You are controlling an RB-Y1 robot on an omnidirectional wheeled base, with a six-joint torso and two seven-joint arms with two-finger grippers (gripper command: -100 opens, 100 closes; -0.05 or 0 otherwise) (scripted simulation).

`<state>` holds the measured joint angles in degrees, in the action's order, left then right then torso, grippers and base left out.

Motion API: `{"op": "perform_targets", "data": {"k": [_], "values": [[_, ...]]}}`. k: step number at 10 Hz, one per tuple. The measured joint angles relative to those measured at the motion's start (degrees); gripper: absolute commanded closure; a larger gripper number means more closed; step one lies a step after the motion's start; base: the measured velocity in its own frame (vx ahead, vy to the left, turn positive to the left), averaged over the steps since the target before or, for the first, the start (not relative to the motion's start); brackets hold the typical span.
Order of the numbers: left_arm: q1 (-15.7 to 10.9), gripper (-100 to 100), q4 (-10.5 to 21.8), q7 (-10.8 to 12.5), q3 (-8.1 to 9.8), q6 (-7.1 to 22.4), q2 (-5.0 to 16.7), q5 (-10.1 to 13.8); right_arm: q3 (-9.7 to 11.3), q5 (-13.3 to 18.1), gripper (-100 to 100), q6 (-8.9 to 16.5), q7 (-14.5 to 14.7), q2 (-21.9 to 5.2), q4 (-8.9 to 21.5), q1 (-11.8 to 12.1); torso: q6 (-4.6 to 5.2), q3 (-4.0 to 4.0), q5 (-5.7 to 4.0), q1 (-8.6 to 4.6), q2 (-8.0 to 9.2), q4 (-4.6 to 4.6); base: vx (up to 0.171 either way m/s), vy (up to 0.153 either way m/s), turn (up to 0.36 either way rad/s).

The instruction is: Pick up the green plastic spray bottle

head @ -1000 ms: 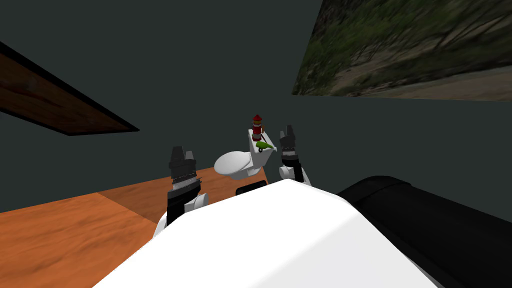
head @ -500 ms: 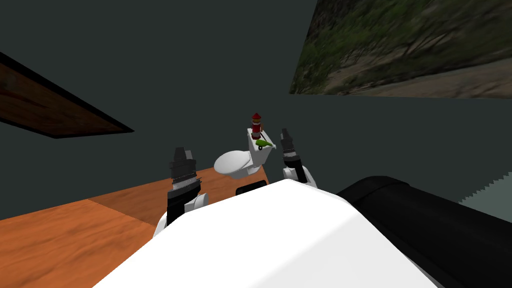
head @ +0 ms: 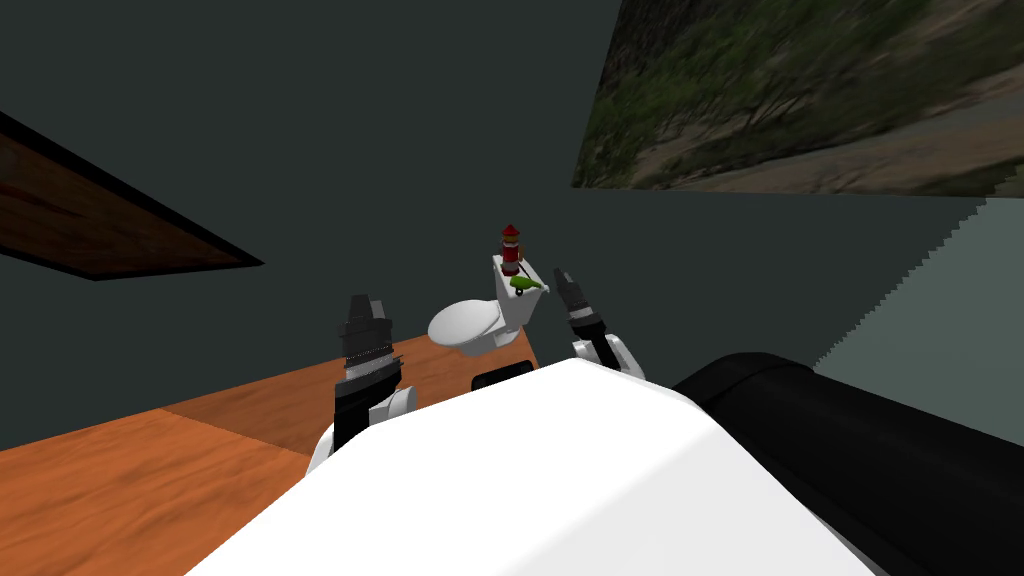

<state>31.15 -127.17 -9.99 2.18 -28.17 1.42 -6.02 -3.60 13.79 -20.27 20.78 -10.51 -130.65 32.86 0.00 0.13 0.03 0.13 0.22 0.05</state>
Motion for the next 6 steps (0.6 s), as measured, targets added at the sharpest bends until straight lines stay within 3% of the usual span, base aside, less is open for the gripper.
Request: {"op": "perform_targets", "data": {"k": [6], "values": [[0.00,0,0.00,0.00,0.00,0.00,0.00,0.00,-0.78,8.40,-100,3.62,8.22,-3.52,0.45,2.79,-0.01,-0.05,-0.01,-0.06,-0.09,-0.02,-0.031,0.017,-0.026]]}}
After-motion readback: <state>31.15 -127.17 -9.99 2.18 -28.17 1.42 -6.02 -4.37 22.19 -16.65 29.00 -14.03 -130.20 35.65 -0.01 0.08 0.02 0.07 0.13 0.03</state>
